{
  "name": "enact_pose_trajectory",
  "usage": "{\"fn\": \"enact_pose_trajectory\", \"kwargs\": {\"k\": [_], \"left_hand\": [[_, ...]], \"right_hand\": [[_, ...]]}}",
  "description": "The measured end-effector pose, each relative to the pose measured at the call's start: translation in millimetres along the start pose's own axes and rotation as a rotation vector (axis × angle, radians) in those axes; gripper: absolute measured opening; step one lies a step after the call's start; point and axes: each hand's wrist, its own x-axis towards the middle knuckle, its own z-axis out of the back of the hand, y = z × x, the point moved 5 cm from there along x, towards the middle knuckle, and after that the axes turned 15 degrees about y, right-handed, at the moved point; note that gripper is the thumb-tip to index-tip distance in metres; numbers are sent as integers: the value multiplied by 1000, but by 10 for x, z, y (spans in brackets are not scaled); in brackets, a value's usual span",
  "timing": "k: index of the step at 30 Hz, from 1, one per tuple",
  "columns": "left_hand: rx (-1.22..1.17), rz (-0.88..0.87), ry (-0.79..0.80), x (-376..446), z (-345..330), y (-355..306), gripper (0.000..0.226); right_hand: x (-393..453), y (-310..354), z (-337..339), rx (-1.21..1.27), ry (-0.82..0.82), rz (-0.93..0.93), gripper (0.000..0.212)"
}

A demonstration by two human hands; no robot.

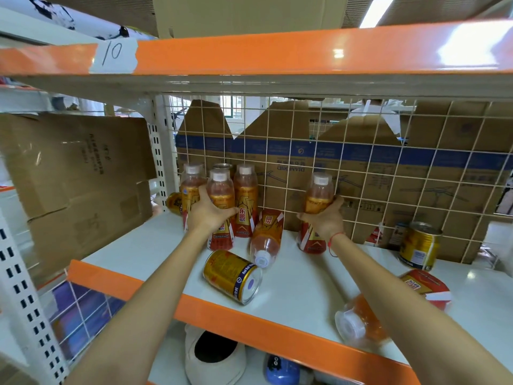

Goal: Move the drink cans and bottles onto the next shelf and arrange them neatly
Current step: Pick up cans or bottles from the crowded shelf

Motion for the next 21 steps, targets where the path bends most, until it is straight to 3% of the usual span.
{"fn": "enact_pose_trajectory", "kwargs": {"k": [8,11,18,21], "left_hand": [[26,51,-37,-80,21,-28,84],[-6,68,-47,-132,51,-44,83],[-44,75,-31,-300,217,-302,92],[-37,37,-24,-459,329,-490,91]], "right_hand": [[-89,-132,-16,-83,35,-80,68],[-177,-6,13,-92,-21,9,81],[-204,115,68,-110,81,22,102],[-309,146,98,-196,123,5,80]]}}
